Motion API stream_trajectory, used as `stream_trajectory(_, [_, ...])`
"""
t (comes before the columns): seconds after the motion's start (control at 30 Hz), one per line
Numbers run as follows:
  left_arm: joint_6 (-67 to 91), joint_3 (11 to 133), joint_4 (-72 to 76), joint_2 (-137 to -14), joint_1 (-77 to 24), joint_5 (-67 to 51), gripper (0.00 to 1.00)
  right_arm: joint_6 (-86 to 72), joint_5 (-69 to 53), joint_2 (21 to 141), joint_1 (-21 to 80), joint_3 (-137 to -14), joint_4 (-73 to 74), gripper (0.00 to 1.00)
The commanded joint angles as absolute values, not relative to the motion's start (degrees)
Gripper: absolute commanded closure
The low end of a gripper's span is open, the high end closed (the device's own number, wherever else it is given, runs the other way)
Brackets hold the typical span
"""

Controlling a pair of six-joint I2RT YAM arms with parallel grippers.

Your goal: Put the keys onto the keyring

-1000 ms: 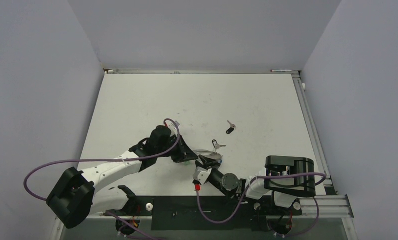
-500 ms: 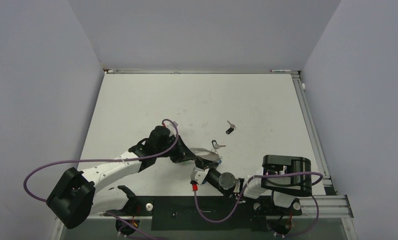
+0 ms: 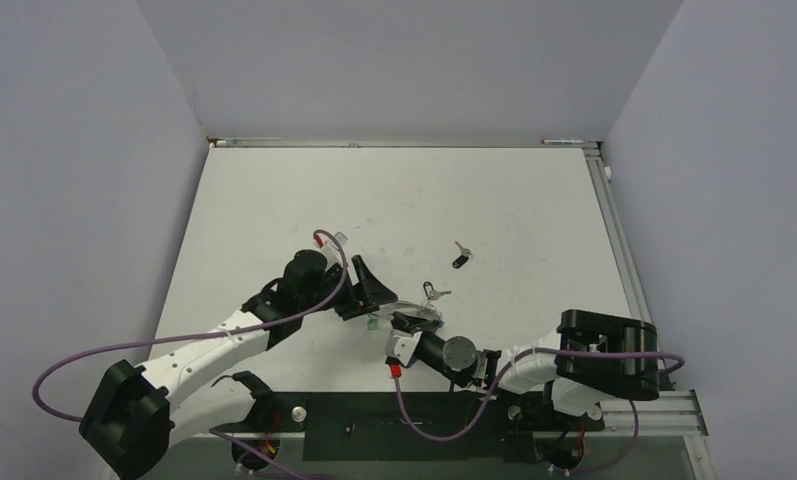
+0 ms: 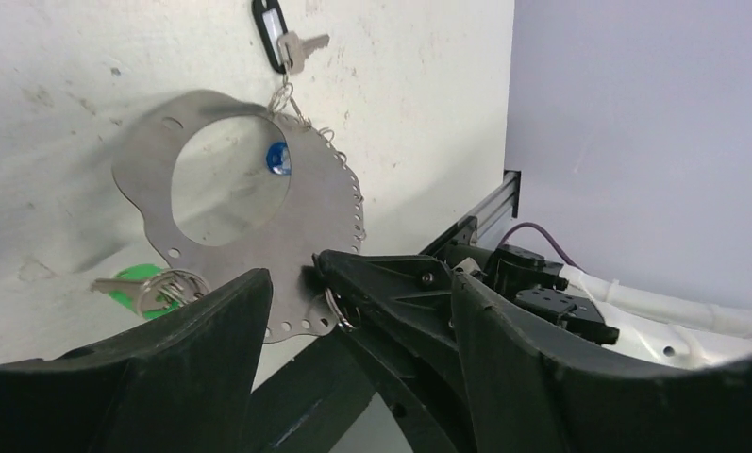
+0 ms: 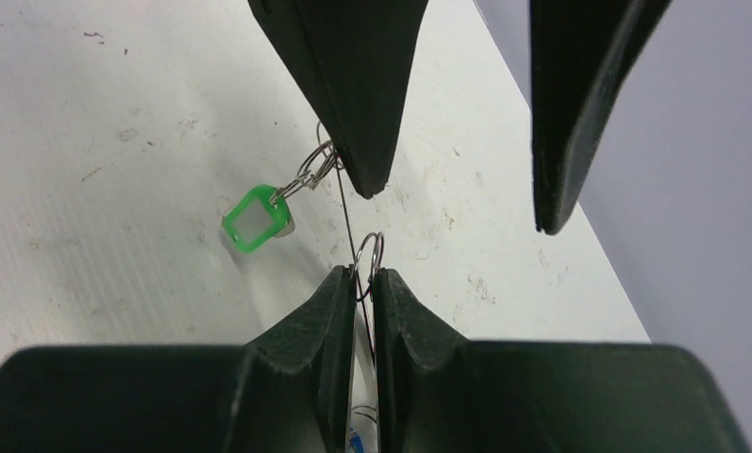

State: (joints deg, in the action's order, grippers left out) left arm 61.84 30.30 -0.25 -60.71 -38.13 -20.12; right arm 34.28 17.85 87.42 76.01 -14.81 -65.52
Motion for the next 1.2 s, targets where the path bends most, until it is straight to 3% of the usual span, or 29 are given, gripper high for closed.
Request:
stream_trajectory(0.0, [54.3,32.8,-5.0,-57.7,-37.4,-16.3,0.32,28.7,10.9,81.4,72.2,-15.7,-62.4,0.95])
stream_trajectory(0.13, [45.9,31.7,-4.7,-51.7,-37.5,-10.1,0.31,28.7,8.3,77.7,70.1,-15.6,-58.8,0.95])
stream_trajectory(0.37, [38.9,19.4,9.1,-36.7,-37.6,7.2,0.32,28.9,1.4,71.3,65.2,-16.2,-50.7,0.95])
stream_trajectory(0.6, [27.9,17.5,14.9,-29.1,-38.8,4.0,0.33,29.2,-7.8,68.4,58.7,-19.5,-43.9,0.95])
stream_trajectory(0.8, [12.3,26.8,3.1,-28.2,-45.1,6.5,0.31,32.2,-17.1,67.3,54.4,-27.5,-32.6,0.95])
stream_trajectory(1.17, [-15.8,37.8,-14.4,-32.6,-50.4,-8.7,0.32,34.9,-28.6,62.9,53.1,-36.2,-16.3,0.95])
